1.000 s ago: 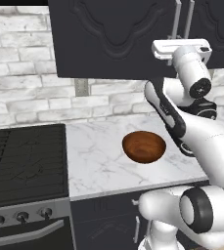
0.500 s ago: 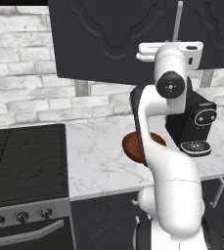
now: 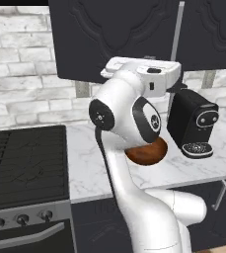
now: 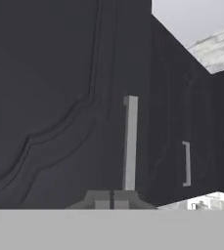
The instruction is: Open the cabinet. Pick the apple and banana from the cabinet and place them into the bowl. Then close the cabinet.
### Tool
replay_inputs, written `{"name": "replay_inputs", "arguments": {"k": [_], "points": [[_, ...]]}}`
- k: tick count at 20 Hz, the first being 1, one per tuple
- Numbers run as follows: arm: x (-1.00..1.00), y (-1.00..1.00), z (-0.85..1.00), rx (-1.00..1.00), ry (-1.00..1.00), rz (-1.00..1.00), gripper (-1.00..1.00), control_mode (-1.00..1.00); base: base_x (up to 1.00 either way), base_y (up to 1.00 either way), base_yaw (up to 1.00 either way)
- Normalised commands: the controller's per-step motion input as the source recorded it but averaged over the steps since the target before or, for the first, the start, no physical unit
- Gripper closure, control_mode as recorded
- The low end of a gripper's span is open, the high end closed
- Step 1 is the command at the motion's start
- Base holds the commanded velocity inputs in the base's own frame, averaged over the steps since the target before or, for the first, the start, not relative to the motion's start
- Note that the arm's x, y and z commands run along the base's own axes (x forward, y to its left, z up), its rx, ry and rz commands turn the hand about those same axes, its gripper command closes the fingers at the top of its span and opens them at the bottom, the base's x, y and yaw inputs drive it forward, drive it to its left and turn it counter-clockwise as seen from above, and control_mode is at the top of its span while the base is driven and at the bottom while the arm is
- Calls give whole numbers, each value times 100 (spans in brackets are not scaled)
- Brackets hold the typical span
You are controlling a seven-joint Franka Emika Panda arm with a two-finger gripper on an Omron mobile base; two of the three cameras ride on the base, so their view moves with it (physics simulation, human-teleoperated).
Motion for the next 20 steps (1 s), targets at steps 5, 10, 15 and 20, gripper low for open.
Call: {"name": "replay_inputs", "arguments": {"k": [5,10,15,20], "points": [[-66,100,0,-1,1,-25,-100,-100,0,0,0],[-13,28,0,3,0,-5,-100,-100,0,0,0],[-69,-100,17,34,-10,-2,-100,-100,0,0,0],[-54,-100,3,40,-11,0,-100,-100,0,0,0]]}}
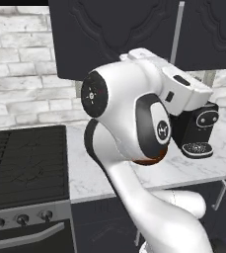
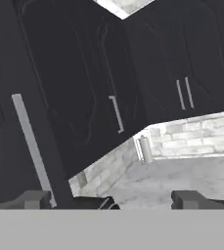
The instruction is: Open the cabinet. Pick the apple and banana from the cabinet and place them into the bowl. Then close the cabinet.
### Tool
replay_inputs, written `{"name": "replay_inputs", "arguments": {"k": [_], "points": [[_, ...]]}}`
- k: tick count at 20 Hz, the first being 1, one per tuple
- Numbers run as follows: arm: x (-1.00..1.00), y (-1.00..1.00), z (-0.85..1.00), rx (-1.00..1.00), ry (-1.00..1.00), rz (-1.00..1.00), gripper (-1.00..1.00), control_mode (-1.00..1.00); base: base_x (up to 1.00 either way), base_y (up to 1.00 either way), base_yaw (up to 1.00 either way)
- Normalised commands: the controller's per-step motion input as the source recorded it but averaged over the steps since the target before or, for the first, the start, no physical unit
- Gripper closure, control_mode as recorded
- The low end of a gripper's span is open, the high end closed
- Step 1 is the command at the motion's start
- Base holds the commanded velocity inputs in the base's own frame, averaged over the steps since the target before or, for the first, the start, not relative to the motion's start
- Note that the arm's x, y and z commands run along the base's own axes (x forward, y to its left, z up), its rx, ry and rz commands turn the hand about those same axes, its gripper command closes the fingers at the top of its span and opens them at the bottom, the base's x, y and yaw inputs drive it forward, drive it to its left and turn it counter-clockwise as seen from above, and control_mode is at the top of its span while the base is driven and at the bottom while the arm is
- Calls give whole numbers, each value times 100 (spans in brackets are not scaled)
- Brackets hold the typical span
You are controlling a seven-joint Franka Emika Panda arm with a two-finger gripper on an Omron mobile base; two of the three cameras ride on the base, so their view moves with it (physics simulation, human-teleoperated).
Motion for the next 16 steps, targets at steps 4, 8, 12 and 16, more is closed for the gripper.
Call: {"name": "replay_inputs", "arguments": {"k": [4,8,12,16], "points": [[-33,-100,0,36,-11,7,-100,-100,0,0,0],[-6,-100,0,30,-6,22,-100,-100,0,0,0],[-8,-100,0,27,0,30,-100,-100,0,0,0],[-6,-88,-4,21,0,42,-100,-100,0,0,0]]}}
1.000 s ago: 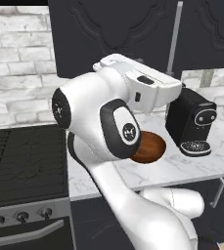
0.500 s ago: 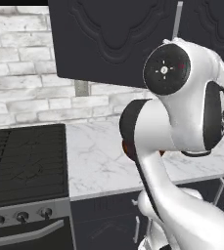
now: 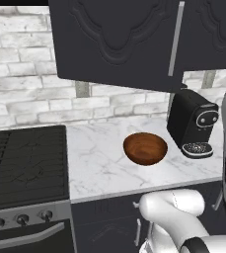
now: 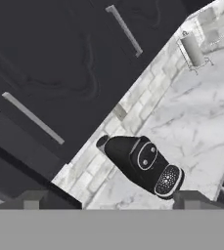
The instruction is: Open the cabinet. Pick the apple and banana from the cabinet and place them into the bowl. Then close the cabinet.
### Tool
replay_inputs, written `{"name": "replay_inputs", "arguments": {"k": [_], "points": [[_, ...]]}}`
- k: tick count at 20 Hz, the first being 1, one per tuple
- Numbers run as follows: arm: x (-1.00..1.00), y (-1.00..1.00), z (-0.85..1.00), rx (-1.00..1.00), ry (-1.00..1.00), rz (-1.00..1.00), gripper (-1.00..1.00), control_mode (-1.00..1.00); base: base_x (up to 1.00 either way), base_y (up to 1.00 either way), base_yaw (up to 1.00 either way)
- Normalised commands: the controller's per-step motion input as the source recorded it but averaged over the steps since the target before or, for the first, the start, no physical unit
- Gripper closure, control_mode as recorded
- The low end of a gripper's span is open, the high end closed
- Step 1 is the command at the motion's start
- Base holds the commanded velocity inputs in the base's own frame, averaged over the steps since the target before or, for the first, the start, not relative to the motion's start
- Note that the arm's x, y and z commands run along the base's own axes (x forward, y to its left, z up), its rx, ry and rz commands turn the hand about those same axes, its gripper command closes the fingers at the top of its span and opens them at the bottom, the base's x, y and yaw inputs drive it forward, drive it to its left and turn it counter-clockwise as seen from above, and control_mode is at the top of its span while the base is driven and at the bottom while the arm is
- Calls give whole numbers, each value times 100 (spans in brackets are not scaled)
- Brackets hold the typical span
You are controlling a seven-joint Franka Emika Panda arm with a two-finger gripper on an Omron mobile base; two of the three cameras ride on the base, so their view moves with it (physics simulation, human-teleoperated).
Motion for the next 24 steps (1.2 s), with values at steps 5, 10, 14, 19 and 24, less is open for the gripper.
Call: {"name": "replay_inputs", "arguments": {"k": [5,10,14,19,24], "points": [[-3,-22,-26,19,-2,47,-100,-100,0,0,0],[0,4,-32,11,-6,34,-100,-100,0,0,0],[4,23,-36,1,-7,25,-100,-100,0,0,0],[23,7,-5,6,-1,21,-100,-100,0,0,0],[35,0,0,9,0,20,-100,-100,0,0,0]]}}
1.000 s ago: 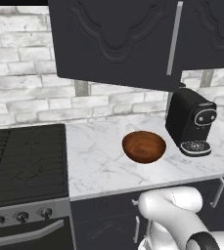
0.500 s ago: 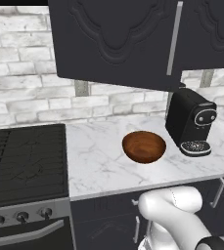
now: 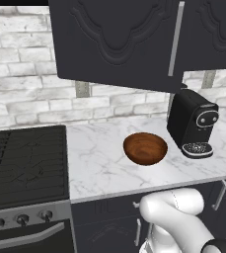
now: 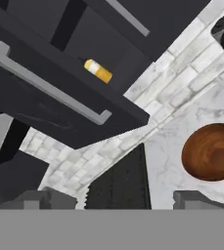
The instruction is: Open the cabinet. Pick the apple and banana from the cabinet and place them into the bowl. Then close the cabinet.
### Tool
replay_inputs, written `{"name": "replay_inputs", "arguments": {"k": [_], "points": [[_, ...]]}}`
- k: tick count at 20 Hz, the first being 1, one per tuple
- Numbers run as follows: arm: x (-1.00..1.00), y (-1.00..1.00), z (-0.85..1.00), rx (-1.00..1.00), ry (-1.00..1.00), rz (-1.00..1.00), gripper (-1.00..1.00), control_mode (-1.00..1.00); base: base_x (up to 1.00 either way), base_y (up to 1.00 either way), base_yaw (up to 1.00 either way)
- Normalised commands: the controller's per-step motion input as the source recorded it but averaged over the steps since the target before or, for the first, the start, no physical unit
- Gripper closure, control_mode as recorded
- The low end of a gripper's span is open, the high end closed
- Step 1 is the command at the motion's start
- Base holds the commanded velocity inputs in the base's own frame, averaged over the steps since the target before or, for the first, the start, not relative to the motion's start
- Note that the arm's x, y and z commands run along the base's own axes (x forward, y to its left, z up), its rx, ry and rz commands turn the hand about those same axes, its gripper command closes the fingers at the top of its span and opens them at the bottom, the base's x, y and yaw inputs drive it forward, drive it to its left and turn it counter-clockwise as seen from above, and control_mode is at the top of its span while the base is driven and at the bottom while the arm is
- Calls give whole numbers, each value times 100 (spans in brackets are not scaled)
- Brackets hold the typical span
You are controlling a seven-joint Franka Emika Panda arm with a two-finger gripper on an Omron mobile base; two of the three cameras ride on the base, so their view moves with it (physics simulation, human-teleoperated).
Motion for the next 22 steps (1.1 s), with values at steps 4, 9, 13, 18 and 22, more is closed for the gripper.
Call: {"name": "replay_inputs", "arguments": {"k": [4,9,13,18,22], "points": [[38,1,0,11,0,21,-100,-100,0,0,0],[49,12,0,6,0,18,-100,-100,0,0,0],[57,19,0,2,-1,15,-100,-100,0,0,0],[53,10,0,1,0,14,-100,-100,0,0,0],[46,0,0,3,0,17,-100,-100,0,0,0]]}}
